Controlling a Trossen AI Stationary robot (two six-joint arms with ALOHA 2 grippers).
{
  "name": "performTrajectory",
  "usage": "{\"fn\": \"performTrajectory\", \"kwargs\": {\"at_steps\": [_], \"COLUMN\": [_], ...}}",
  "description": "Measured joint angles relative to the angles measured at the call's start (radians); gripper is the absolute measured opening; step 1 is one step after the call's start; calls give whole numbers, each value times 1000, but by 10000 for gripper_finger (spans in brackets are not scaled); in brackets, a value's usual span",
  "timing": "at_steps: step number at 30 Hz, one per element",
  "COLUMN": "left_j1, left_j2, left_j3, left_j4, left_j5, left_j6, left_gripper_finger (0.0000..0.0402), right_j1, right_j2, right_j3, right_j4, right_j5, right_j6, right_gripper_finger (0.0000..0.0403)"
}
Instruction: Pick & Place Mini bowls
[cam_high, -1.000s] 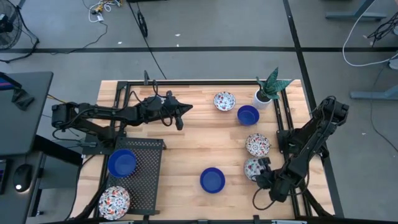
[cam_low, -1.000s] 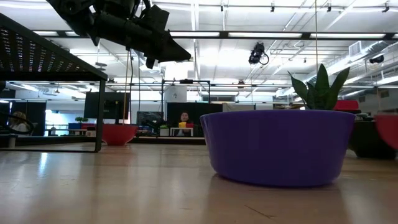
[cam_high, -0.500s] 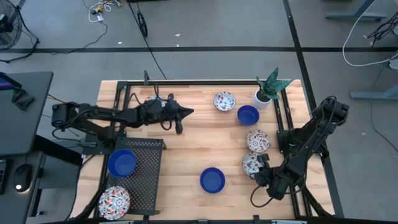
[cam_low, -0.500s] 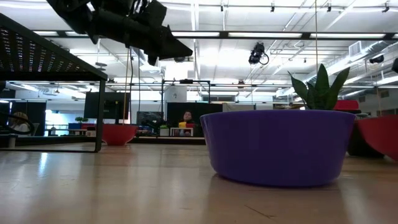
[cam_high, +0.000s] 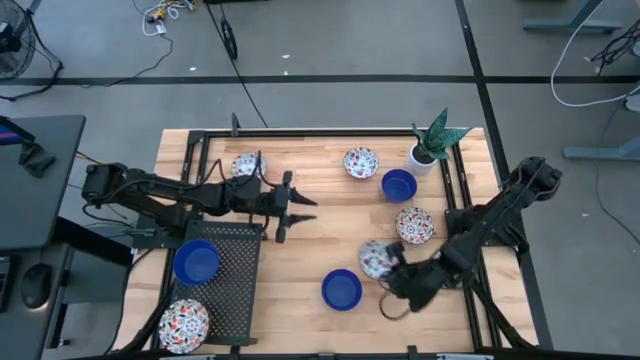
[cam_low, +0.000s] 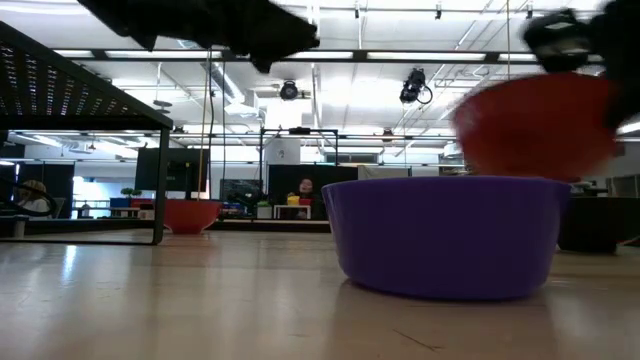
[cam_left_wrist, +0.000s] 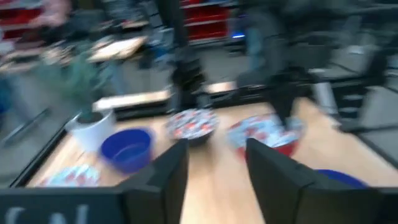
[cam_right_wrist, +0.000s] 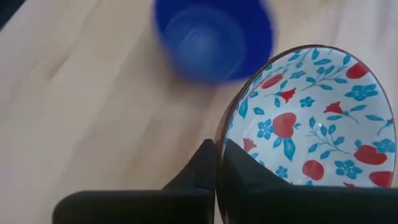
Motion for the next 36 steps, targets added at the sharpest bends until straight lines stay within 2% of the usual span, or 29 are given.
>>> {"fn": "performTrajectory", "kwargs": {"at_steps": [3,6,11,15,19,26,36], "left_j1": [-21,-54,-102,-114,-108,-95,-90], "left_j2": [5,25,82,127,175,223,254], "left_j3": [56,125,251,349,420,459,460], "left_j4": [-65,-193,-370,-495,-594,-627,-656], "left_j5": [109,153,98,89,81,82,91], "left_j6": [53,137,223,258,255,200,155], "left_gripper_finger": [200,212,212,215,214,198,122], "right_j1": [-103,-218,-388,-475,-521,-558,-561], "right_j2": [-36,-87,-128,-122,-119,-118,-63], "right_j3": [0,1,2,2,2,2,1], "right_j4": [102,220,354,358,358,323,334], "right_j5": [-40,-150,-448,-587,-627,-641,-640], "right_j6": [-171,-291,-372,-422,-479,-558,-625], "right_gripper_finger": [7,7,6,6,6,6,6]}}
